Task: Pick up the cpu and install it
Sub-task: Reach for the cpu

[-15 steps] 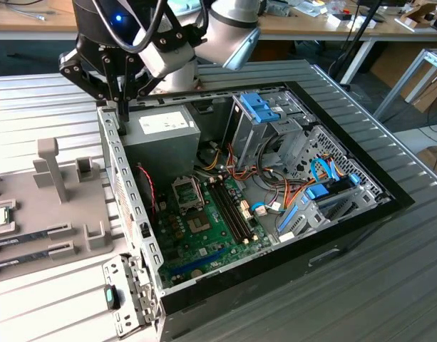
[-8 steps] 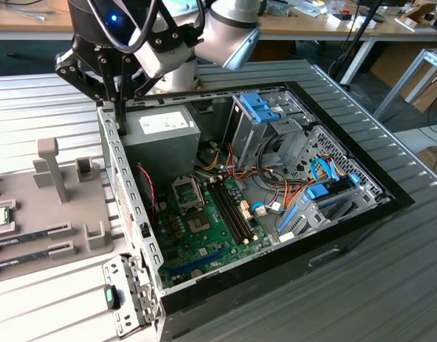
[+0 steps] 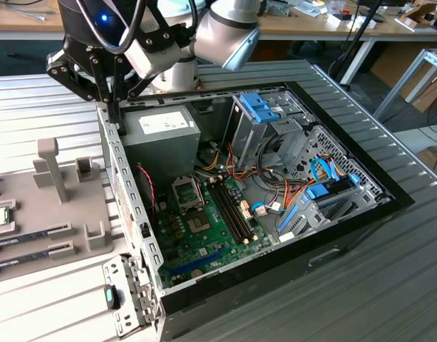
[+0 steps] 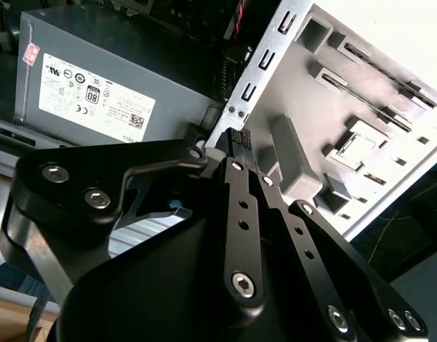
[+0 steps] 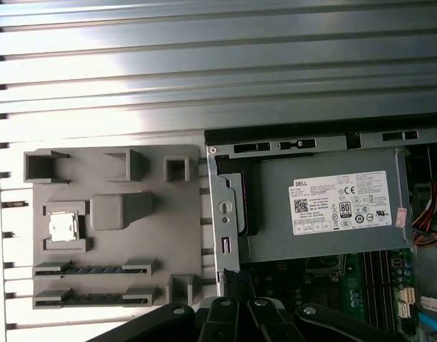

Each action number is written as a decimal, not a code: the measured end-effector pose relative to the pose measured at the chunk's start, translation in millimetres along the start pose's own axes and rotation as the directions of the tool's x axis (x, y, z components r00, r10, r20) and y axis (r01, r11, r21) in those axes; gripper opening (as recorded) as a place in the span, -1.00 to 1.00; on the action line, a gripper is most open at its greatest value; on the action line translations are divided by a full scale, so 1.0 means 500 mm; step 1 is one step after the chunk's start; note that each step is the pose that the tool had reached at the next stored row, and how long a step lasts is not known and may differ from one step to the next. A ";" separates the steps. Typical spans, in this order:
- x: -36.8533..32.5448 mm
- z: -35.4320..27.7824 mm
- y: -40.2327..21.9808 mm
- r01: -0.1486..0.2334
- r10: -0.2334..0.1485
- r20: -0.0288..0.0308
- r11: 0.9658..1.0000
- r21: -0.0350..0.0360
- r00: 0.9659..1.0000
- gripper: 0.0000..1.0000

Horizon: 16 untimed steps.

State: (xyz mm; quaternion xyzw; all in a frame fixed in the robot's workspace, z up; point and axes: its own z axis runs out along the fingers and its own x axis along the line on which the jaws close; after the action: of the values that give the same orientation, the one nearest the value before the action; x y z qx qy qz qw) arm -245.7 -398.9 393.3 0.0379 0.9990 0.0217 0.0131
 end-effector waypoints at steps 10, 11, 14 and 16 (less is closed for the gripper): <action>0.019 -0.001 -0.001 0.000 0.000 0.000 1.000 0.000 1.000 -0.79; 0.021 -0.001 -0.002 0.000 0.000 0.000 1.000 0.000 1.000 -0.79; 0.027 -0.001 -0.002 0.000 0.000 0.000 1.000 0.000 1.000 -0.79; 0.031 -0.001 -0.002 0.000 0.000 0.000 1.000 0.000 1.000 -0.79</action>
State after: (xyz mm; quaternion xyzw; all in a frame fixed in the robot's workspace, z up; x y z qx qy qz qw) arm -261.4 -398.9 393.3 0.0379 0.9990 0.0217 0.0131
